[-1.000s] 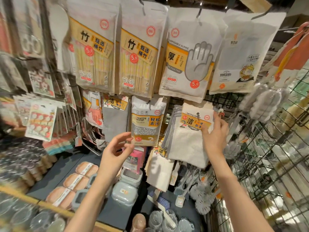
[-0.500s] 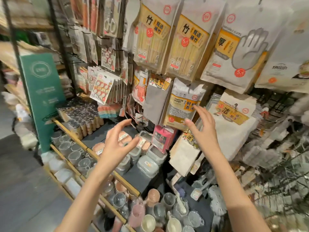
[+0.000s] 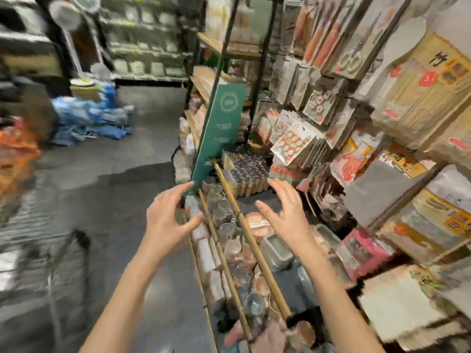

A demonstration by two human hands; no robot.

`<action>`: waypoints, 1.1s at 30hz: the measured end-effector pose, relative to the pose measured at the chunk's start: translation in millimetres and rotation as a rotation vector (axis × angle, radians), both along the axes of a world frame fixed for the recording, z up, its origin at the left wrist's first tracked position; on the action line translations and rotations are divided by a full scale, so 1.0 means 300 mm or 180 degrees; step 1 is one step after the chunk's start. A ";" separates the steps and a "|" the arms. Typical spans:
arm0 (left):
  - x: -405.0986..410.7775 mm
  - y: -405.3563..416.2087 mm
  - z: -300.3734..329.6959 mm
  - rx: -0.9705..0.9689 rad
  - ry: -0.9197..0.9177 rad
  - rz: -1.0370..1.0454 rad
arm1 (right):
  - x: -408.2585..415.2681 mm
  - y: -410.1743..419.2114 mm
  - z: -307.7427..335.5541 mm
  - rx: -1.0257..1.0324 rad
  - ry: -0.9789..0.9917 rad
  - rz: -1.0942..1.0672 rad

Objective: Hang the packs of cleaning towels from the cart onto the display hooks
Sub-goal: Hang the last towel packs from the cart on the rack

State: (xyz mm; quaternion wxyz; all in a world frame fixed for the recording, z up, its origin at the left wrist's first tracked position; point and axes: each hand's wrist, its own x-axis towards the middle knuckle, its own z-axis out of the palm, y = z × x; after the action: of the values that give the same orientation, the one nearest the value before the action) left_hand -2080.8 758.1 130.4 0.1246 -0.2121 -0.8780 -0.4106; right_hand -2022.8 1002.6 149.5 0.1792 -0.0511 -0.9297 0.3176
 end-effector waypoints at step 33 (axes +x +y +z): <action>-0.995 -1.406 -0.208 0.0290 -0.0415 0.3151 | -1.715 -1.606 -0.235 0.0714 -0.0175 0.3245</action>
State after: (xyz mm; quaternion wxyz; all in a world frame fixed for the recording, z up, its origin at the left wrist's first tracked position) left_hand -2379.4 336.4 68.1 0.2585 0.2618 -0.8604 -0.3526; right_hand -2537.2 520.8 79.0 -0.0182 0.4192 -0.8692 0.2615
